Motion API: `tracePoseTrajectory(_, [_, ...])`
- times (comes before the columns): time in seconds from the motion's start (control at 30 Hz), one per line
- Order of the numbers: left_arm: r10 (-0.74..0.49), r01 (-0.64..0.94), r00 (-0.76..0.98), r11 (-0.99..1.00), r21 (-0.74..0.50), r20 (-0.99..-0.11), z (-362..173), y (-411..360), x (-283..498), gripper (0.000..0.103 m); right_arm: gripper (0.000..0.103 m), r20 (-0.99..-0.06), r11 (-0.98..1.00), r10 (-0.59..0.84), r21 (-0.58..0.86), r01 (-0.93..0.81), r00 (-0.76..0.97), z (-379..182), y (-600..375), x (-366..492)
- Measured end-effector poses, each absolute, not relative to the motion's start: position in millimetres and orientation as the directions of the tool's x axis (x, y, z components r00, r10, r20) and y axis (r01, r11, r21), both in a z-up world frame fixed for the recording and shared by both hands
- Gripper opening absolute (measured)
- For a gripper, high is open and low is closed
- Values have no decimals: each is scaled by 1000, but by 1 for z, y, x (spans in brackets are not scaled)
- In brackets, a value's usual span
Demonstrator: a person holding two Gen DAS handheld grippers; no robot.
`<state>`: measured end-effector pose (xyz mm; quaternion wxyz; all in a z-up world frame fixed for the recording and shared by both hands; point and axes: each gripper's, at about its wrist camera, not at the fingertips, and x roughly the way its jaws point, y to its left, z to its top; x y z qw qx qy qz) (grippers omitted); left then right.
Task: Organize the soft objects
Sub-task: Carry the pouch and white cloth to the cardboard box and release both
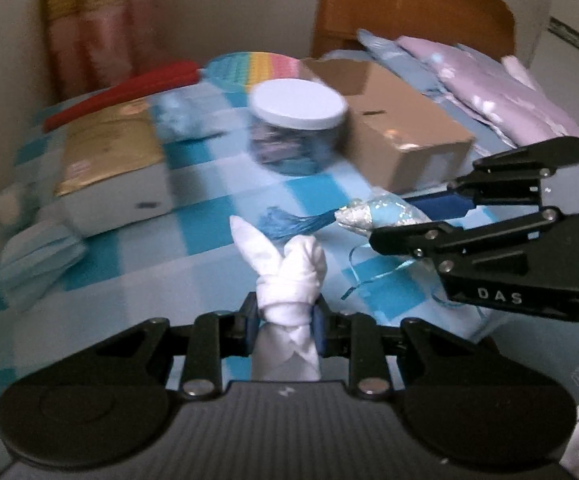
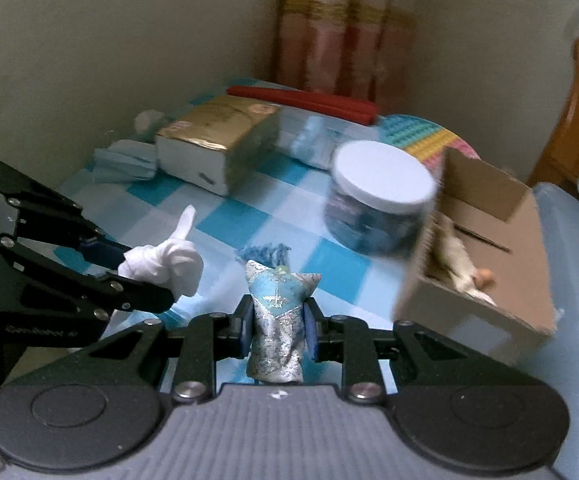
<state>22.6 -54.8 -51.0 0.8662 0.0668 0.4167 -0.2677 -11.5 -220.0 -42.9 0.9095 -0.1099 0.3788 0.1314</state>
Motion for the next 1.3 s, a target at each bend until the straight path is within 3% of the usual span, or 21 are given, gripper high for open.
tracePoseTrajectory(0.27, [-480,632,417,763,-133,-772,-48,-103,22,25,29,-680,973,85,-100,-206,728,-27,-264,-23])
tracePoseTrajectory(0.63, [-522,704,411,702,-104,-747,-26,-148,44,25,29,-544,991,-20,-121,-54,839,17,-312,0])
tracePoseTrajectory(1.0, [-510,707,434,704,-70,-742,-10,-172,80,25,31,-562,996,-65,-89,18,824,4,-342,84])
tracePoseTrajectory(1.07, [-508,707,440,705,-64,-741,-6,-176,87,25,46,-582,997,-58,-73,19,811,-1,-346,96])
tracePoseTrajectory(1.13, [-506,707,445,705,-57,-739,-2,-181,95,25,80,-592,999,-43,-40,23,805,-6,-352,101])
tracePoseTrajectory(1.3, [-504,710,451,703,-46,-737,8,-195,117,25,89,-587,1000,0,1,1,810,-15,-360,87])
